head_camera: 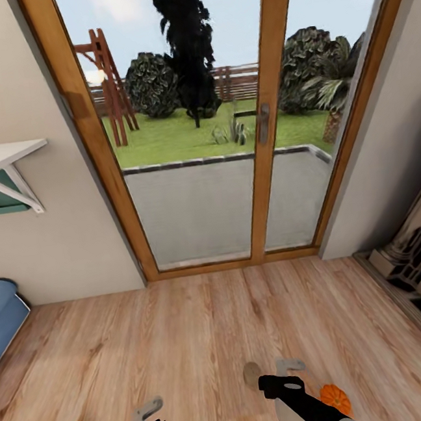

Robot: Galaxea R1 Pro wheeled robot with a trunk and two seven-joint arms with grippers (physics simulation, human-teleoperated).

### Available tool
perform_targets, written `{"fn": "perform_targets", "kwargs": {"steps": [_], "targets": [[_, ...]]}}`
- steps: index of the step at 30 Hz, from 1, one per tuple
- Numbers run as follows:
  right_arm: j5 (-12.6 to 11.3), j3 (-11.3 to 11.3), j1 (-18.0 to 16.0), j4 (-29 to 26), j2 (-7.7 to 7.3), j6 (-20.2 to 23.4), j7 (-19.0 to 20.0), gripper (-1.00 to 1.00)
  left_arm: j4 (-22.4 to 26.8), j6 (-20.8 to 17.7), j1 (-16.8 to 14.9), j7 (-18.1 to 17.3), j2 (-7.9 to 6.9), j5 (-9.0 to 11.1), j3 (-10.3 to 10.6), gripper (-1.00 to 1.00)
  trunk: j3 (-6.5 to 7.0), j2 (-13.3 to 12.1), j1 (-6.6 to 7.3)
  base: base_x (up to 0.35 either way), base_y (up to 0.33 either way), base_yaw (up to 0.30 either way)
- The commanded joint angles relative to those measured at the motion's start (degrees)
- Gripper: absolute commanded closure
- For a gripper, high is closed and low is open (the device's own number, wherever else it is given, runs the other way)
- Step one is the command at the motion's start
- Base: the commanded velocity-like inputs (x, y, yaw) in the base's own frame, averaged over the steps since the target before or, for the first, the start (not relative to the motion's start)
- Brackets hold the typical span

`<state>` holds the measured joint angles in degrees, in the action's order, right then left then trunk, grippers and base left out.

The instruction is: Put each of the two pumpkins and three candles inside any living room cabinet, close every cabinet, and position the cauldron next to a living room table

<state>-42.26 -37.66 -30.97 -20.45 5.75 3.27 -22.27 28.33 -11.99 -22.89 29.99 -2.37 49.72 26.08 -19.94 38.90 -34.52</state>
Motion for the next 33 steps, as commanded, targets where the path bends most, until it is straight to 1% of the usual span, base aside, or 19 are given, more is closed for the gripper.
{"fn": "perform_targets", "kwargs": {"steps": [1, 6, 10, 24, 33], "targets": [[-0.19, -0.44, -0.06, -0.11, -0.04, 0.33, -0.49, -1.0, 0.15, -0.23, -0.04, 0.46, -0.09, 0.29, 0.46, -1.0, -0.08, 0.06, -0.05, 0.301, 0.09, 0.0], [-0.19, -0.4, -0.06, -0.11, -0.05, 0.33, -0.49, -1.0, 0.15, -0.23, -0.05, 0.45, -0.09, 0.29, 0.46, -1.0, -0.08, 0.06, -0.05, 0.266, 0.048, 0.0], [-0.2, -0.4, -0.06, -0.11, -0.06, 0.33, -0.49, -1.0, 0.15, -0.23, -0.05, 0.46, -0.09, 0.29, 0.46, -1.0, -0.09, 0.06, -0.05, 0.127, 0.004, -0.101], [-0.21, -0.4, -0.06, -0.11, -0.05, 0.33, -0.49, -1.0, 0.15, -0.23, -0.05, 0.48, -0.17, 0.29, 0.46, -1.0, -0.28, 0.06, -0.05, 0.035, 0.034, -0.265], [-0.2, -0.4, -0.06, -0.11, -0.04, 0.33, -0.49, -1.0, 0.15, -0.23, -0.05, 0.47, -0.17, 0.29, 0.46, -1.0, -0.28, 0.06, -0.05, 0.104, 0.186, -0.279]]}}
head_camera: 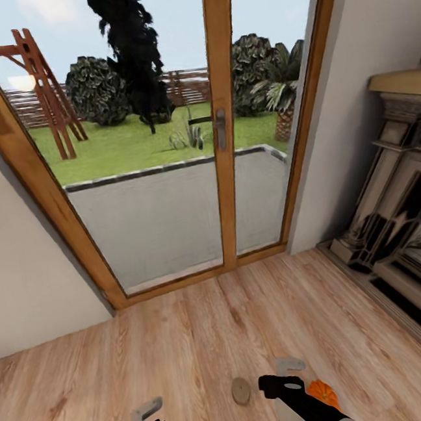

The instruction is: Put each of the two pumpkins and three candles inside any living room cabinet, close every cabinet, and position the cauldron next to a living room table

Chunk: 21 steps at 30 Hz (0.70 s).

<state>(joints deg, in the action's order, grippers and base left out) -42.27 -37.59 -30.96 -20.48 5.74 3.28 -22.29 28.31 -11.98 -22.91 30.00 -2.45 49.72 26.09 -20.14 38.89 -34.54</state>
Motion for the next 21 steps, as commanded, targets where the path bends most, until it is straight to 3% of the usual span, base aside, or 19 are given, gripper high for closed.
{"fn": "perform_targets", "kwargs": {"steps": [1, 11, 16, 21], "targets": [[-0.21, -0.47, -0.07, -0.09, -0.03, 0.33, -0.47, -1.0, 0.17, -0.23, -0.03, 0.48, -0.08, 0.29, 0.46, -1.0, -0.08, 0.07, -0.02, 0.049, 0.061, -0.279], [-0.26, -0.49, -0.07, -0.09, -0.03, 0.38, -0.47, -1.0, 0.17, -0.23, -0.03, 0.47, -0.07, 0.21, 0.46, -1.0, -0.08, 0.07, -0.02, 0.017, 0.014, -0.28], [-0.27, -0.51, -0.07, -0.09, -0.03, 0.37, -0.45, -1.0, 0.17, -0.18, -0.03, 0.49, -0.14, 0.21, 0.44, -1.0, -0.07, 0.07, -0.02, 0.162, 0.123, -0.275], [-0.27, -0.51, -0.07, -0.09, -0.1, 0.27, -0.4, -1.0, 0.17, -0.15, -0.03, 0.45, -0.1, 0.21, 0.45, -1.0, -0.07, 0.07, -0.02, 0.131, 0.066, -0.083]]}}
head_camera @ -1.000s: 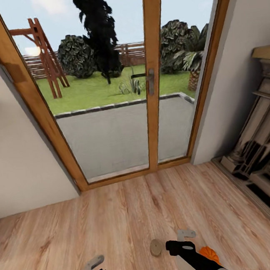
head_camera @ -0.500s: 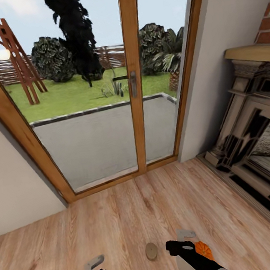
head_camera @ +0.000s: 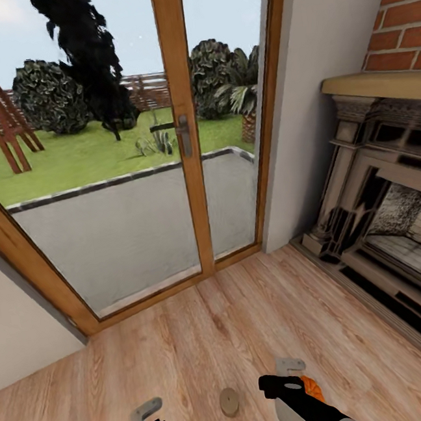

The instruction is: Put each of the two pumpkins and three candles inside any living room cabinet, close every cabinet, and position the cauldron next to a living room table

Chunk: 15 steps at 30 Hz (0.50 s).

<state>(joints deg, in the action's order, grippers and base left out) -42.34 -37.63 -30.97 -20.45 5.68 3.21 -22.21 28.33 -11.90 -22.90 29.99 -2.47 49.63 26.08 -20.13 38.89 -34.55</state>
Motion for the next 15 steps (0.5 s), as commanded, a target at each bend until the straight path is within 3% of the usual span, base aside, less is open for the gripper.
{"fn": "perform_targets", "kwargs": {"steps": [1, 15], "targets": [[-0.2, -0.47, -0.06, -0.11, -0.05, 0.32, -0.47, -1.0, 0.15, -0.23, -0.04, 0.48, -0.09, 0.29, 0.46, -1.0, -0.08, 0.07, -0.02, 0.036, 0.013, -0.015], [-0.2, -0.44, -0.06, -0.11, -0.06, 0.3, -0.46, -1.0, 0.15, -0.23, -0.04, 0.49, -0.08, 0.29, 0.45, -1.0, 0.02, 0.07, -0.02, 0.114, 0.06, -0.002]]}}
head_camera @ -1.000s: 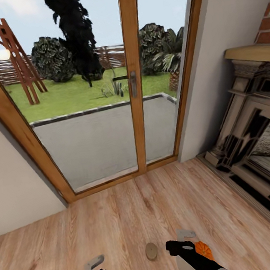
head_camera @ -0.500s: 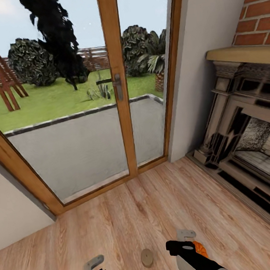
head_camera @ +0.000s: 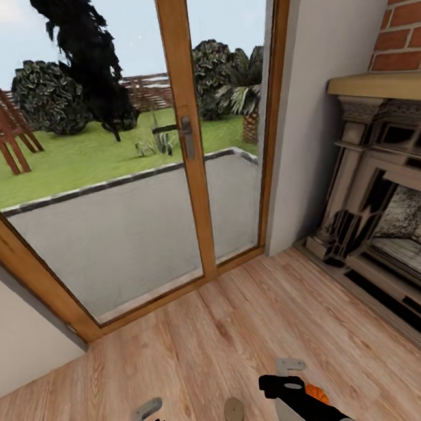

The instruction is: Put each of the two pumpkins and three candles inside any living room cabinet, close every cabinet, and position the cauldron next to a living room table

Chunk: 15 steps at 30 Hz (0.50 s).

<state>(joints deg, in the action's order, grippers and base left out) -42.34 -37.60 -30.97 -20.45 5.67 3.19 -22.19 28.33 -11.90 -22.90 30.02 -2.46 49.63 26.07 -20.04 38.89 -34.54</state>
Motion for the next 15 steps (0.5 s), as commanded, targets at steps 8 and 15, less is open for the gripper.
{"fn": "perform_targets", "kwargs": {"steps": [8, 15], "targets": [[-0.2, -0.46, -0.06, -0.11, -0.04, 0.21, -0.48, -1.0, 0.15, -0.23, -0.04, 0.44, -0.17, 0.27, 0.45, -1.0, -0.07, 0.07, -0.03, 0.08, 0.003, -0.199], [-0.28, -0.46, -0.06, -0.11, -0.2, -0.79, -0.44, -1.0, 0.15, -0.23, -0.04, 0.44, -0.17, 0.21, 0.47, -1.0, 0.08, 0.07, -0.03, 0.09, 0.104, -0.276]]}}
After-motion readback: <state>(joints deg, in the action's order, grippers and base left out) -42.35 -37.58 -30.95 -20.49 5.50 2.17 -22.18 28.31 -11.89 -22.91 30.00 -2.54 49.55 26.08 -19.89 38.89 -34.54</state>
